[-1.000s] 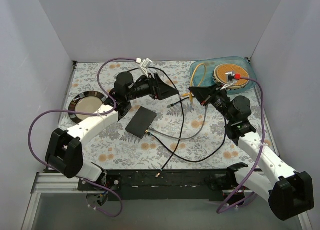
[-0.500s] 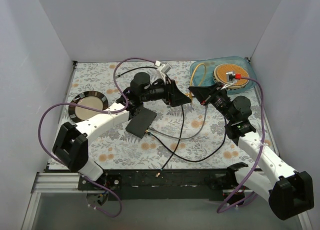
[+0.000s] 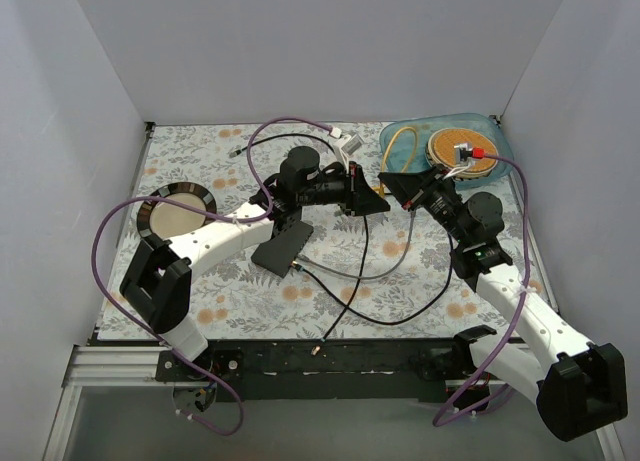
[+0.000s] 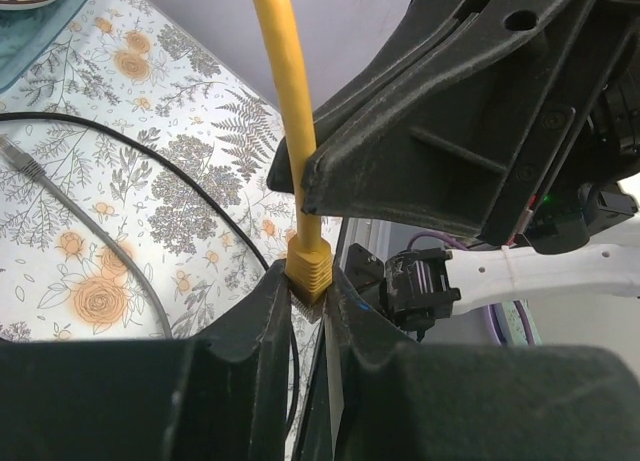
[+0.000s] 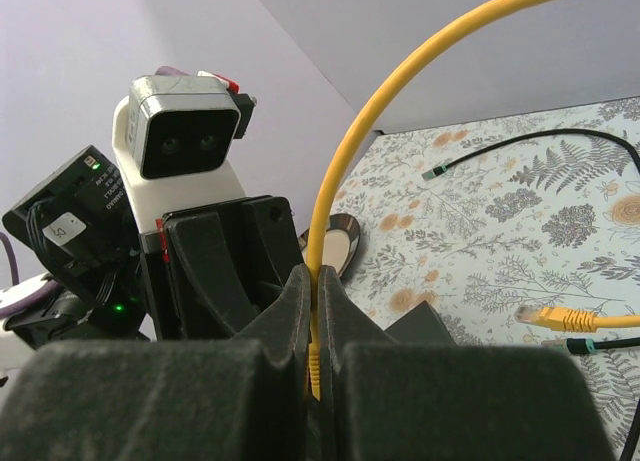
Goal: Insert the plug into the switch port
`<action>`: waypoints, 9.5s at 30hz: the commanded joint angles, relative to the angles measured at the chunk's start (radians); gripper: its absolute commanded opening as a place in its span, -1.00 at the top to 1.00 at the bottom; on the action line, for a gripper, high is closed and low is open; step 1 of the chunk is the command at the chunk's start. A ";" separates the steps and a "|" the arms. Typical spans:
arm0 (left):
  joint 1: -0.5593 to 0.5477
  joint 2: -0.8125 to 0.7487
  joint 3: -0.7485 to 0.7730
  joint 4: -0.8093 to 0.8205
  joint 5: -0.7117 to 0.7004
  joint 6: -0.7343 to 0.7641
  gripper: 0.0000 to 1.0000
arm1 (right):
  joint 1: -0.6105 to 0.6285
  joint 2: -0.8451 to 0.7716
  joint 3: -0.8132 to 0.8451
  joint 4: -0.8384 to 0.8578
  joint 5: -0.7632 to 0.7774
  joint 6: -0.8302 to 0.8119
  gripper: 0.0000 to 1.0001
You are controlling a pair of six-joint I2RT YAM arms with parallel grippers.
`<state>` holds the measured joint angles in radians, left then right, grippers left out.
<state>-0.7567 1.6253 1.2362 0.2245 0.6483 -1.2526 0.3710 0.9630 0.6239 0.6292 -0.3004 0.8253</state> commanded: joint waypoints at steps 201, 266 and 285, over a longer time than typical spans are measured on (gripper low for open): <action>-0.015 -0.389 -0.119 -0.541 -0.415 0.288 0.02 | 0.252 -0.058 0.318 -0.919 0.229 -0.878 -0.57; 0.007 -0.343 -0.238 -0.246 -0.271 0.059 -0.50 | 0.189 0.079 0.140 -0.591 -0.381 -0.957 0.97; 0.007 -0.236 -0.149 -0.270 -0.208 -0.001 -0.11 | 0.230 0.088 0.160 -0.620 -0.279 -0.956 0.97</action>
<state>-0.7506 1.3651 1.0451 -0.0235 0.4194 -1.2381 0.5919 1.0557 0.7303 -0.0059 -0.6037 -0.1349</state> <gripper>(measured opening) 0.596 0.240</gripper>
